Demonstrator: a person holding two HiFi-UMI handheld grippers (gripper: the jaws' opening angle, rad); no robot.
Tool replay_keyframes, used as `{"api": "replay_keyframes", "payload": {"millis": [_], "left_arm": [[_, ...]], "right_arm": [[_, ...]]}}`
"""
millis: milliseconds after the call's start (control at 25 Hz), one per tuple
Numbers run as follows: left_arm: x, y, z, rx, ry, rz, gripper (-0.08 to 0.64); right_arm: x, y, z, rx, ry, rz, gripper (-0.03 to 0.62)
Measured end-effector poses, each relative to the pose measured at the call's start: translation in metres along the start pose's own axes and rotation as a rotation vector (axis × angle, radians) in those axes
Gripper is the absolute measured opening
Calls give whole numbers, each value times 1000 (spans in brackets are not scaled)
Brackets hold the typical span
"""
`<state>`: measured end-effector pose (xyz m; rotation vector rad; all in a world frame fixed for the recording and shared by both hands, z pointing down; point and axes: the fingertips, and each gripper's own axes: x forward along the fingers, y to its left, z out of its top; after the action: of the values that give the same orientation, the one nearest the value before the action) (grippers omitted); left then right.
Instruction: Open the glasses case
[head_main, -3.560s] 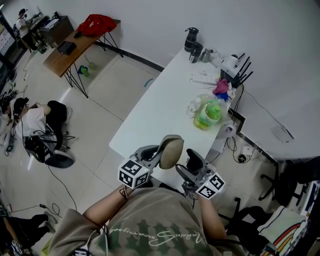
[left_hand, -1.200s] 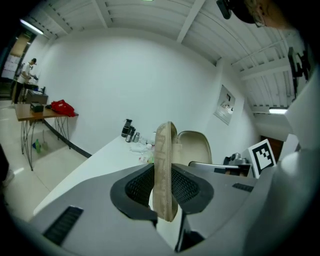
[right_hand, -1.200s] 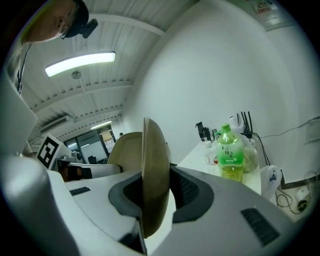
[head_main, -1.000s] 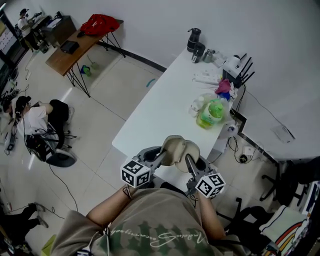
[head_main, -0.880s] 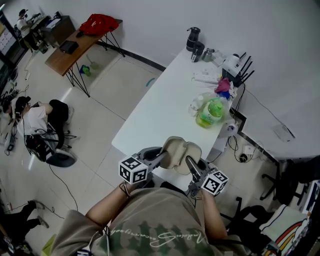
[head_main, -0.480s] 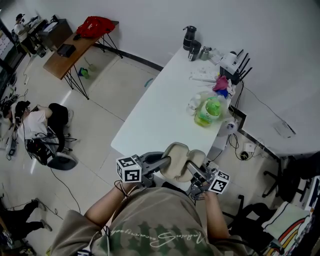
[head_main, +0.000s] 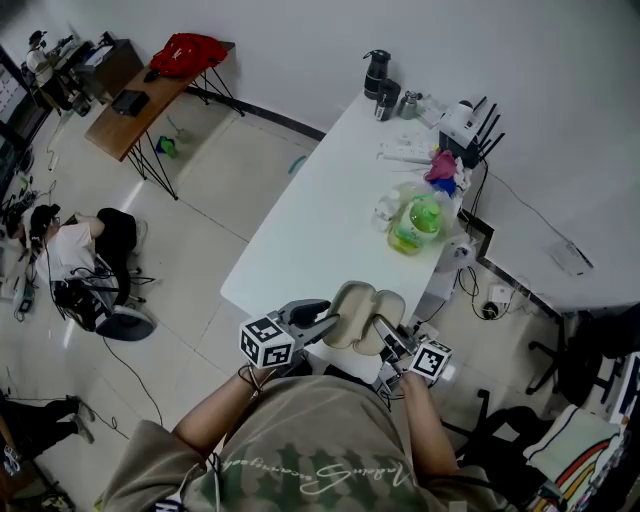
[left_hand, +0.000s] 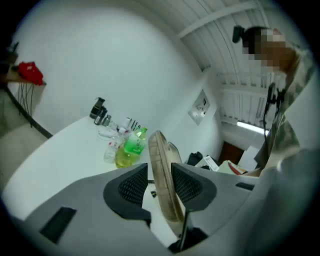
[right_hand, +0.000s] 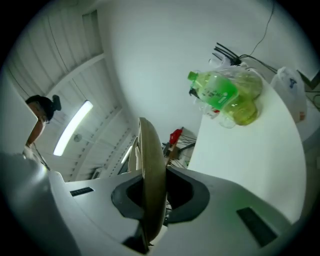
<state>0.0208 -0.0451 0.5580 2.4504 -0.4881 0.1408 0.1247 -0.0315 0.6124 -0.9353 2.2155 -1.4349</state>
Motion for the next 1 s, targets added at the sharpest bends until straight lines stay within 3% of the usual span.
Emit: {"api": "replay_keyframes", "payload": {"millis": [120,240,320,480,640,760,1000], "left_arm": [[-6,16,-3,67,15,82,150],[-18,29,-11,72,36,129,155],[-27,37,-21,29,53,162,155],[-40,45,-33,-63,38,230,155],[-35,30,-36,-69,23,210,155],[-31,21,-38,-80,42,194,153],[-33,18,-44,-91,47,197,153]], "right_arm": [[0,-44,1,25,-25,-131,54],[5,-94,-6,87,-6,-296,54],[9,-133,-20,99,54,-419,54],[22,-190,-44,34,200,-621,54],[31,-226,-59,87,243,-710,54],[34,-238,-66,70,291,-755,54],[40,-240,-72,97,290,-730,55]]}}
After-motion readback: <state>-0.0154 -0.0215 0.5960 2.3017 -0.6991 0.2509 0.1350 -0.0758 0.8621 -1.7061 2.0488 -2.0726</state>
